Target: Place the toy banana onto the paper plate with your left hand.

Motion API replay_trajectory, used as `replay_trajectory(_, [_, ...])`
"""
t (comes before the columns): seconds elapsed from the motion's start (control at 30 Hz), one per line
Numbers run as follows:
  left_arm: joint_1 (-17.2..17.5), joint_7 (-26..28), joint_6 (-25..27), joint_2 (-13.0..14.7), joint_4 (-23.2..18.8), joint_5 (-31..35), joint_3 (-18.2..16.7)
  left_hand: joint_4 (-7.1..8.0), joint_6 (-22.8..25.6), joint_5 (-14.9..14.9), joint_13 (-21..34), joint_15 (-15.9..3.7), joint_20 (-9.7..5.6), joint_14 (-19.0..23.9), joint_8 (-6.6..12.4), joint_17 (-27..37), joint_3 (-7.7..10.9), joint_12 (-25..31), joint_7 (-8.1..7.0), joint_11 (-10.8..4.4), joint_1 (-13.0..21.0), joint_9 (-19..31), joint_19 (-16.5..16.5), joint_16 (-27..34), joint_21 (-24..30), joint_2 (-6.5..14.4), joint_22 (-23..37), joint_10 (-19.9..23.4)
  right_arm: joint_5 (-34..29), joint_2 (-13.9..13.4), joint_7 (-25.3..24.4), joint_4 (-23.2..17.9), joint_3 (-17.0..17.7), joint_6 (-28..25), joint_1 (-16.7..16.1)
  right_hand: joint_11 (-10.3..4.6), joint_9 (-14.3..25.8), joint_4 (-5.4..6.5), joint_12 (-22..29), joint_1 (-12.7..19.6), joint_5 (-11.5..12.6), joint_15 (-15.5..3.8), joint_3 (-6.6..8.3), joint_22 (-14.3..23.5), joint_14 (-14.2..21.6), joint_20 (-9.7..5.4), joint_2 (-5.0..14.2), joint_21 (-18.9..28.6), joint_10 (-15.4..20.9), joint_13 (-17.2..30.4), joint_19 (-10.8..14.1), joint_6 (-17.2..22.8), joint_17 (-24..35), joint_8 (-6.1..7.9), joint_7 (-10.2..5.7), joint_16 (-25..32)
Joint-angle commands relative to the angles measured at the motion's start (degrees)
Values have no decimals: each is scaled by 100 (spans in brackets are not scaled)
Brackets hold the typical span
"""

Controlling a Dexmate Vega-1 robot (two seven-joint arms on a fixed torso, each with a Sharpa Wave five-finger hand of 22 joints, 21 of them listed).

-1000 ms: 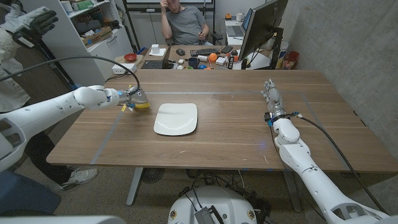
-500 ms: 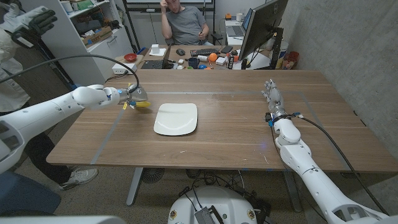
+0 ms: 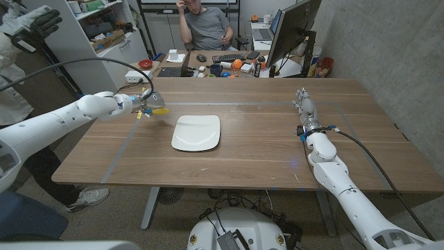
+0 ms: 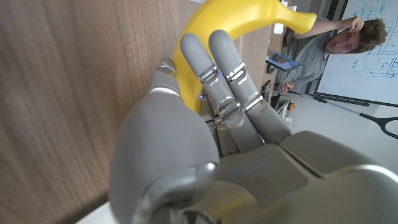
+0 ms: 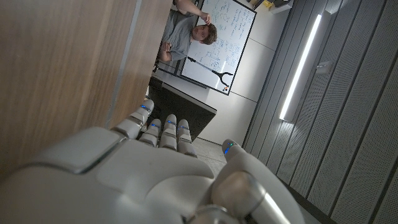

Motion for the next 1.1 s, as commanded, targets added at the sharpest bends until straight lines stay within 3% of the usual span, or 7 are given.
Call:
replay_trajectory(0.03, [285,18,280,148,-469,-234,-464,93,456,-5,5,4,-48,-47,-21,28,67,19,-51,-987,249,12,25,36,27,414,-3,926,-45,-45,-21,-96,-35,5,-27,-7,18,-35,37,74,32,-19,34,26,24,-158,261,15,39,22,4,46,10,47,24,8])
replay_trajectory(0.47, [588,-74,339,249,-735,-596,-837,163,442,-24,-30,8,-53,-75,-108,62,47,-39,-45,-986,186,21,8,62,74,427,10,897,-88,-109,-129,-321,-52,-75,-145,-4,19,-35,40,80,33,-12,40,26,35,-162,264,16,51,22,6,50,10,44,29,9])
replay_trajectory(0.83, [829,241,361,360,-913,-733,-1071,206,474,-33,-59,9,-45,-78,-157,87,39,-74,-36,-974,157,28,2,85,91,436,-12,901,-135,-146,-183,-445,-107,-116,-199,-7,19,-36,39,84,32,-14,45,26,38,-169,266,15,57,22,6,57,10,44,35,8])
replay_trajectory(1.1, [904,461,282,286,-948,-979,-1218,234,498,-38,-60,11,-44,-85,-181,100,33,-84,-25,-969,138,32,-4,94,103,440,-16,905,-158,-180,-235,-519,-106,-95,-257,-10,19,-35,39,85,32,-11,47,26,41,-168,265,16,60,22,8,61,11,44,33,8])
